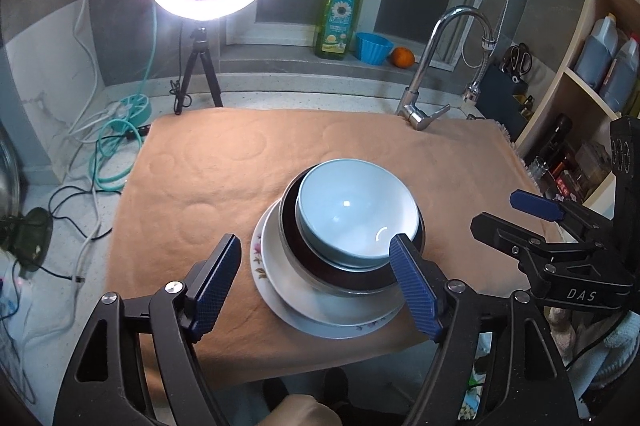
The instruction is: Organize plates and bowls
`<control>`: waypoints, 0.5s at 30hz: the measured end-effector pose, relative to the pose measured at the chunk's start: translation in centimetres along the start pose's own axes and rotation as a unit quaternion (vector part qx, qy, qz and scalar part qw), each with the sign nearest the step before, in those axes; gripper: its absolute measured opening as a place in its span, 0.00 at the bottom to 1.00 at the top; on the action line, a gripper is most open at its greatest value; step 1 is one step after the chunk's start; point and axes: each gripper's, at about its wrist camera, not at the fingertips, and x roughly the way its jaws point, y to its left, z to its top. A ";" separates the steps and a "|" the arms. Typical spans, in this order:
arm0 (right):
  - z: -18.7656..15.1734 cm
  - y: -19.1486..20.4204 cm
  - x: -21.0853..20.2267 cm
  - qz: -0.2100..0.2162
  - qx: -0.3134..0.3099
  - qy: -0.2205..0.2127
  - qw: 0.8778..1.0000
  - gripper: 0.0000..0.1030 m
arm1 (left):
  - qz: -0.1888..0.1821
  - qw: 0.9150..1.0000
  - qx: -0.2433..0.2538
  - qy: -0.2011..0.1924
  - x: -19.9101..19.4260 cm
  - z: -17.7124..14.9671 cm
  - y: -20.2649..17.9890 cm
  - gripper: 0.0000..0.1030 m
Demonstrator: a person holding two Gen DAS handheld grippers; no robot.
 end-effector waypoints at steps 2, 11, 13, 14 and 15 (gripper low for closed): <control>0.1 -0.2 0.1 0.001 0.003 0.000 1.000 0.91 | 0.001 1.000 0.000 -0.001 -0.1 0.1 -0.1 0.74; 0.3 -0.4 0.3 0.000 0.007 -0.001 1.000 0.91 | 0.007 1.000 0.006 -0.007 -0.3 0.6 -0.3 0.74; 0.4 -0.5 0.4 0.001 0.008 0.000 1.000 0.91 | 0.010 1.000 0.007 -0.008 -0.2 0.6 -0.3 0.74; 0.4 -0.5 0.5 0.000 0.009 0.000 1.000 0.91 | 0.011 1.000 0.007 -0.008 -0.1 0.7 -0.3 0.74; 0.4 -0.6 0.5 0.000 0.008 0.000 1.000 0.91 | 0.011 1.000 0.006 -0.007 -0.1 0.7 -0.3 0.74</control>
